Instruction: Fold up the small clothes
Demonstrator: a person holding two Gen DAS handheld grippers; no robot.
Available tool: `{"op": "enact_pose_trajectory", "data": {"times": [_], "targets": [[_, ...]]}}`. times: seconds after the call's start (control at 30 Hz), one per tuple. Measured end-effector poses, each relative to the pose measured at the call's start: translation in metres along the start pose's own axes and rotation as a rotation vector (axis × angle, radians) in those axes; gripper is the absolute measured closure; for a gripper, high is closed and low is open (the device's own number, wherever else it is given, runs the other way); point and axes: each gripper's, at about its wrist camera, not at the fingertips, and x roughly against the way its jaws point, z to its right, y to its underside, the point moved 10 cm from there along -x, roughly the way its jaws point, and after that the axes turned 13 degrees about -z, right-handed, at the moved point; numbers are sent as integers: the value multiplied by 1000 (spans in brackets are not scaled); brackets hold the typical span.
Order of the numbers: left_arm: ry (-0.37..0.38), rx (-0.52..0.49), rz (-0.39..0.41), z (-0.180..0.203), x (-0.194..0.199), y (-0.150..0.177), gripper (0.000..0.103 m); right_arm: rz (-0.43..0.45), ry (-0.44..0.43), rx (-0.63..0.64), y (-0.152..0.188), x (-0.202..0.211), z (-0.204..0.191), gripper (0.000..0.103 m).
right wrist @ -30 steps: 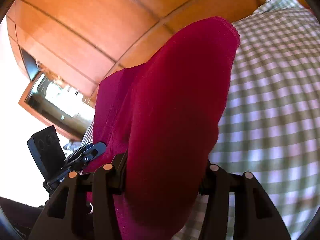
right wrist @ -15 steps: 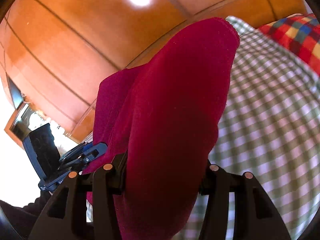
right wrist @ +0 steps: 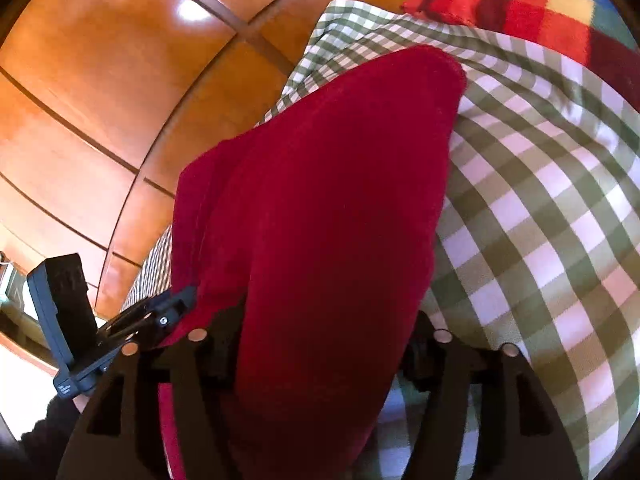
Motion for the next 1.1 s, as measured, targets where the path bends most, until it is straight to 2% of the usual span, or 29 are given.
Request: {"op": "enact_pose_trajectory", "data": {"times": [0.03, 0.07, 0.13, 0.2, 0.23, 0.3, 0.33, 0.37, 0.5, 0.57, 0.6, 0.93, 1.1], "targets": [[-15, 20, 9, -7, 7, 3, 47, 12, 39, 3, -6, 7, -6, 21], [-32, 36, 22, -10, 13, 11, 39, 23, 72, 4, -3, 14, -10, 18], [-87, 63, 50, -17, 34, 22, 32, 64, 138, 4, -5, 30, -14, 17], [-134, 84, 81, -21, 51, 24, 28, 121, 231, 10, 1, 52, -23, 15], [-161, 91, 94, -23, 58, 23, 23, 145, 245, 10, 7, 61, -32, 12], [-202, 105, 139, -24, 77, 31, 22, 193, 271, 9, 20, 76, -49, 9], [-212, 111, 157, -24, 85, 35, 21, 212, 310, 8, 27, 81, -55, 8], [-228, 121, 175, -25, 95, 42, 15, 237, 354, 12, 40, 86, -65, 8], [-250, 160, 221, -26, 123, 70, 9, 275, 501, 17, 71, 84, -90, 4], [-255, 170, 239, -25, 133, 82, 8, 294, 547, 40, 85, 84, -99, 2], [-274, 170, 253, -25, 140, 90, 4, 306, 580, 49, 94, 85, -105, 2], [-342, 223, 297, -36, 181, 138, 4, 344, 618, -38, 113, 92, -122, 2], [-328, 236, 309, -36, 190, 150, 4, 343, 653, 7, 122, 86, -135, 2]]}}
